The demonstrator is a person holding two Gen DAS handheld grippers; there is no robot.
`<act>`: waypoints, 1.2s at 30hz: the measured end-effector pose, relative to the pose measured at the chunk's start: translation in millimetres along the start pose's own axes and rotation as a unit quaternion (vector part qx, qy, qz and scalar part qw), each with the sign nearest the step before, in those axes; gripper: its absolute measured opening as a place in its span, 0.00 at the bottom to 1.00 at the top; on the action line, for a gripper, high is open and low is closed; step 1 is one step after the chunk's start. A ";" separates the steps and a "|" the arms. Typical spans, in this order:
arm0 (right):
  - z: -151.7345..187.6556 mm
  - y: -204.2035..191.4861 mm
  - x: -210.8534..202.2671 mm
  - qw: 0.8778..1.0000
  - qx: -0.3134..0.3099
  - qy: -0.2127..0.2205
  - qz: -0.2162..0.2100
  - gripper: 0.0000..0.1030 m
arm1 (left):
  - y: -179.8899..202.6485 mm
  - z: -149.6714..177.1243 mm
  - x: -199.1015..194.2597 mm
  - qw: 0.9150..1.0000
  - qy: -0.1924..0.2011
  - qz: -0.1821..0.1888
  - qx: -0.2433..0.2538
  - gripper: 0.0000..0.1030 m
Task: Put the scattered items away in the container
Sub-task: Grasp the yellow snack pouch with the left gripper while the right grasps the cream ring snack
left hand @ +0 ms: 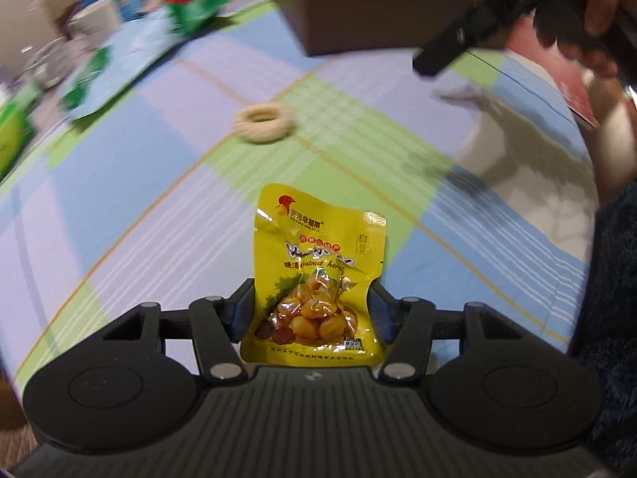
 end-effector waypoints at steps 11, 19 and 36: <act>-49.3 -36.2 81.6 0.990 -0.133 -0.010 -0.033 0.75 | -46.1 -2.1 -19.0 0.996 0.017 -0.035 -0.081 0.52; -56.7 -31.8 109.2 0.983 -0.176 -0.031 -0.028 0.62 | -55.5 -14.7 -9.3 0.995 0.018 -0.039 -0.094 0.52; -44.5 -45.2 102.7 0.973 -0.227 -0.042 -0.027 0.21 | -59.6 -26.8 -6.8 0.994 0.023 -0.044 -0.102 0.52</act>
Point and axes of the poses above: each gripper's, at about its wrist camera, not at the fingertips, and x roughly the way its jaws point, y to its right, z to its underside, the point moved 10 cm from there along x, roughly the way its jaws point, and after that the axes turned 14 degrees about -x, right-handed, at the moved point
